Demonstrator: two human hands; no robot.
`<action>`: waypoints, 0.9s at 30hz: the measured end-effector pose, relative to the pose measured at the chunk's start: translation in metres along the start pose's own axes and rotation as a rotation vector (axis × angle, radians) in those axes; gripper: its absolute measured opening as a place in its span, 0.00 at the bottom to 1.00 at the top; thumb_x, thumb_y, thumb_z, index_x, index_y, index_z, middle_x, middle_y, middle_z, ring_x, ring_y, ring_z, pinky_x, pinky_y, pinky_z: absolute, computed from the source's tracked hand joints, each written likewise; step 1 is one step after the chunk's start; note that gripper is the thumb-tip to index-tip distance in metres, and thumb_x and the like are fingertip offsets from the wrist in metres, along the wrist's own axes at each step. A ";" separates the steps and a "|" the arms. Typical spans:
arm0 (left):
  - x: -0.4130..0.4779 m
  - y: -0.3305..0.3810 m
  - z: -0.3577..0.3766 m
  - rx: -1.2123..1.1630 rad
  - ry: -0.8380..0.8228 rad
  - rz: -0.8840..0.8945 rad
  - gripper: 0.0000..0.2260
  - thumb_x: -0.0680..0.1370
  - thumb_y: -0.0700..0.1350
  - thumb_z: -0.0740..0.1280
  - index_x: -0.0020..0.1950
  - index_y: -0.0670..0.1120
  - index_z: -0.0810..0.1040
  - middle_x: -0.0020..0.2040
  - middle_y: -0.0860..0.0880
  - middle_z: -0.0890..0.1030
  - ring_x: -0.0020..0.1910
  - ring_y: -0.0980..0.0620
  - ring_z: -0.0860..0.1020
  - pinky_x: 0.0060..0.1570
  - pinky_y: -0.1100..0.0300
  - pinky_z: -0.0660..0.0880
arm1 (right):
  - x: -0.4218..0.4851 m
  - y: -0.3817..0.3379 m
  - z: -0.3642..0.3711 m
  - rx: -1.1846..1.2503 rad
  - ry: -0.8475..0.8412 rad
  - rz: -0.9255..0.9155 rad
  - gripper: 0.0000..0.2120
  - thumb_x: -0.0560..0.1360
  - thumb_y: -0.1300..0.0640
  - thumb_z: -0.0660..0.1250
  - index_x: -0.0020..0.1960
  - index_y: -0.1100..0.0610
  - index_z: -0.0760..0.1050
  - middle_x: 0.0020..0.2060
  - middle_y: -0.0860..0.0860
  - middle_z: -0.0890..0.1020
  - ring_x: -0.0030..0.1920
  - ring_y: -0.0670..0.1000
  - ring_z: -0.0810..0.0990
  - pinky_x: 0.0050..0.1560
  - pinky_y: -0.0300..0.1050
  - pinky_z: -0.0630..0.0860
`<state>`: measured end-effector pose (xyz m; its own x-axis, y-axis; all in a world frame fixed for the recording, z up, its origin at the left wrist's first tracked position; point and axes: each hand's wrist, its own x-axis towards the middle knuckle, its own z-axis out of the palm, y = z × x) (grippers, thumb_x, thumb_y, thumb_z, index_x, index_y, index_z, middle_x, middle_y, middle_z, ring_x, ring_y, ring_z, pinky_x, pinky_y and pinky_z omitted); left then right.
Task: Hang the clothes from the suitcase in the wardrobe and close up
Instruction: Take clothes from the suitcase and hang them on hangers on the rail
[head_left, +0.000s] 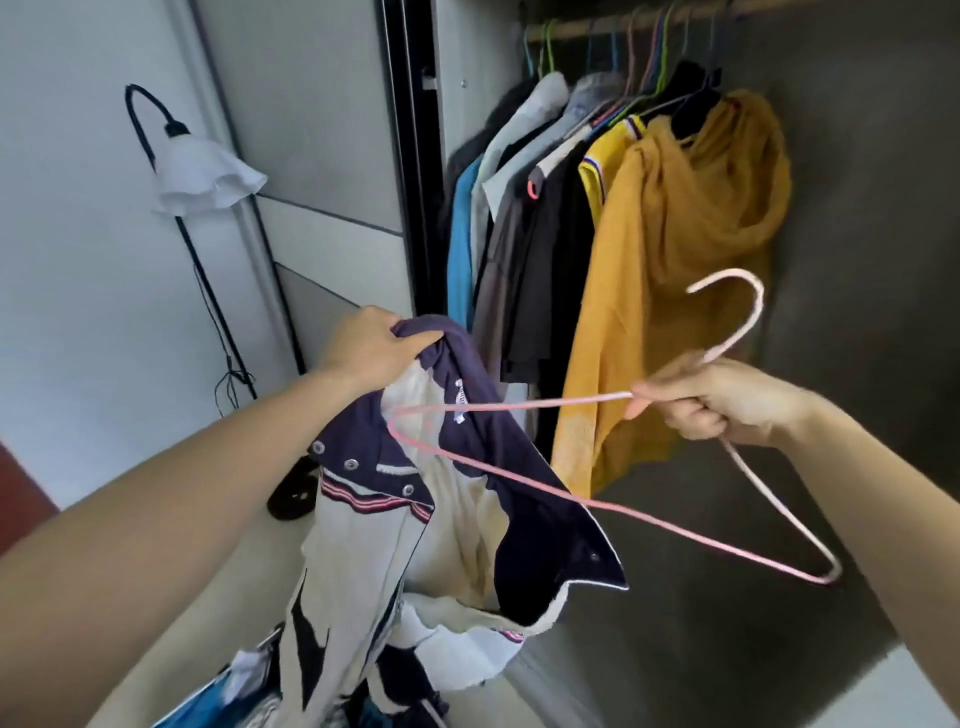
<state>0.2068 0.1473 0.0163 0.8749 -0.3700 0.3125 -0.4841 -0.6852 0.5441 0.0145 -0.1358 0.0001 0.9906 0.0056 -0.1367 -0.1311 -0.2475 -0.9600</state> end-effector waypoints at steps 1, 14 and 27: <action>-0.002 -0.004 -0.004 0.060 0.018 0.043 0.22 0.76 0.55 0.67 0.27 0.46 0.71 0.24 0.51 0.71 0.29 0.47 0.71 0.27 0.58 0.65 | 0.005 0.001 0.008 -0.072 0.005 0.037 0.34 0.58 0.39 0.81 0.47 0.68 0.82 0.23 0.47 0.58 0.22 0.45 0.54 0.22 0.37 0.52; -0.047 -0.048 -0.035 0.843 0.060 0.257 0.09 0.81 0.46 0.60 0.51 0.45 0.79 0.48 0.46 0.76 0.44 0.41 0.79 0.35 0.55 0.66 | 0.081 -0.001 0.182 -0.399 0.094 0.005 0.14 0.79 0.54 0.66 0.37 0.58 0.82 0.23 0.47 0.72 0.24 0.45 0.69 0.23 0.33 0.64; -0.098 -0.071 -0.033 -0.301 0.022 -0.169 0.06 0.73 0.38 0.67 0.45 0.40 0.84 0.43 0.37 0.83 0.37 0.46 0.78 0.41 0.55 0.74 | 0.122 0.016 0.250 0.025 0.270 -0.042 0.15 0.75 0.65 0.66 0.30 0.62 0.73 0.21 0.48 0.70 0.19 0.42 0.65 0.24 0.37 0.64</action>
<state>0.1556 0.2528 -0.0277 0.9440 -0.2518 0.2133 -0.3177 -0.5189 0.7936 0.1236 0.1026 -0.0930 0.9693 -0.2439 -0.0300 -0.0874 -0.2282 -0.9697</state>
